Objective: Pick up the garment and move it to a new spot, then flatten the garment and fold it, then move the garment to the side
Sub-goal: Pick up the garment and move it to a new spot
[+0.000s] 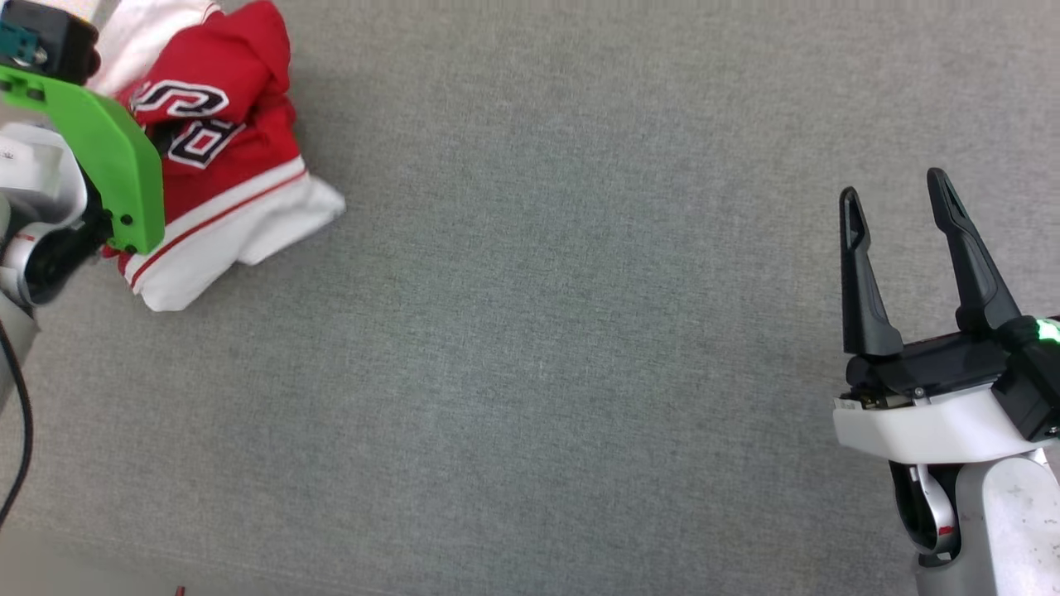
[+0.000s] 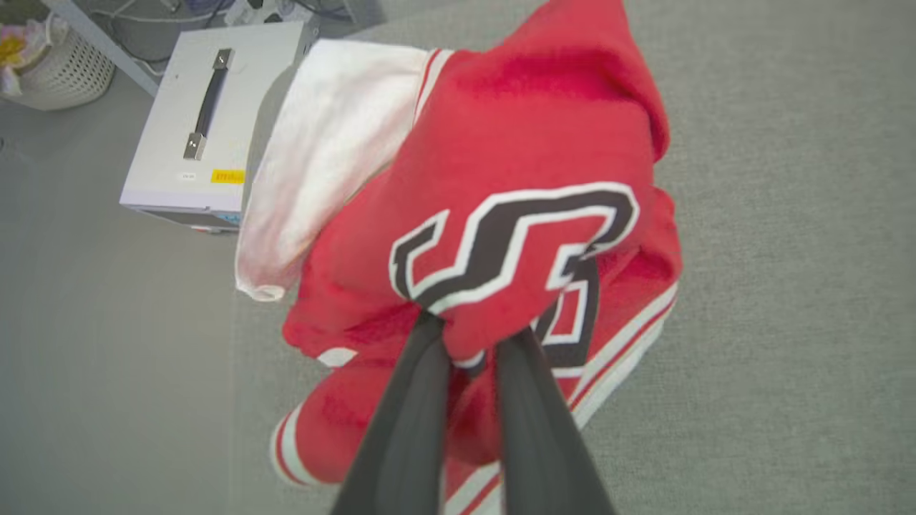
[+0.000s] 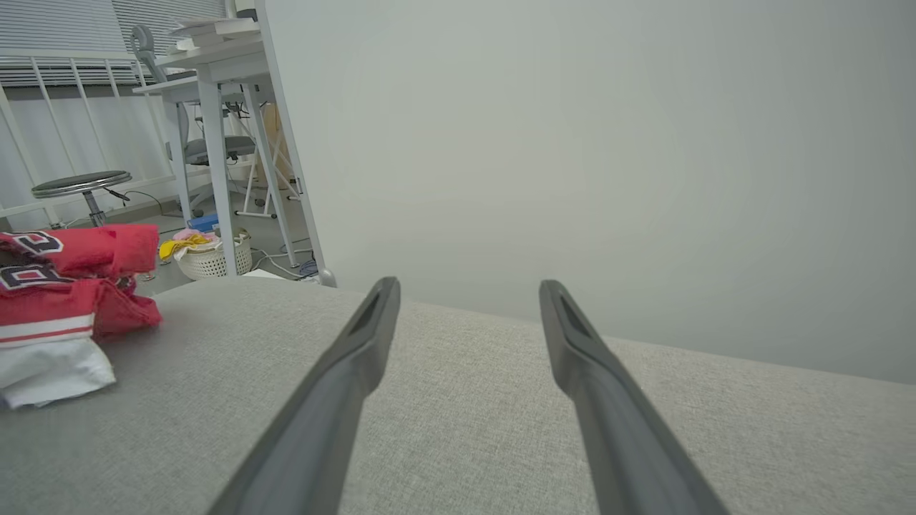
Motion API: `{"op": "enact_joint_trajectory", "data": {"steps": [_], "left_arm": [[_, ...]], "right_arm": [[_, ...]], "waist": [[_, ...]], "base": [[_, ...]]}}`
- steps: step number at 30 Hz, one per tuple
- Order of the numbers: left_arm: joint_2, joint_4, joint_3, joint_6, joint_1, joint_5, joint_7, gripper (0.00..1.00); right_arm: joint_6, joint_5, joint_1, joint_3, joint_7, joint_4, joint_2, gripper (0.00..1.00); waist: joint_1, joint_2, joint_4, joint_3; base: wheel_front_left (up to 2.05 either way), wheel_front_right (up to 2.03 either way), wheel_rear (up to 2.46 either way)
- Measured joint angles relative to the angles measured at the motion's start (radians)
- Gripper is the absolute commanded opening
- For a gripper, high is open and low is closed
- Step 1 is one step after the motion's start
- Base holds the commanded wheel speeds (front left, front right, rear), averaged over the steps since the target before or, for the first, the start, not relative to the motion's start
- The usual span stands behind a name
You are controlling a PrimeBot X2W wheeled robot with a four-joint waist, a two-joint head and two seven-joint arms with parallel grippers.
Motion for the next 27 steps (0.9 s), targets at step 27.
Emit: {"op": "enact_joint_trajectory", "data": {"steps": [27], "left_arm": [[-0.19,-0.341,-0.435,0.0,-0.297,0.126,-0.067,0.0]], "right_arm": [[0.0,0.156,0.041,-0.056,-0.004,-0.002,0.007,1.0]], "waist": [[0.0,0.0,-0.301,-0.091]], "base": [[0.0,0.0,0.0]]}}
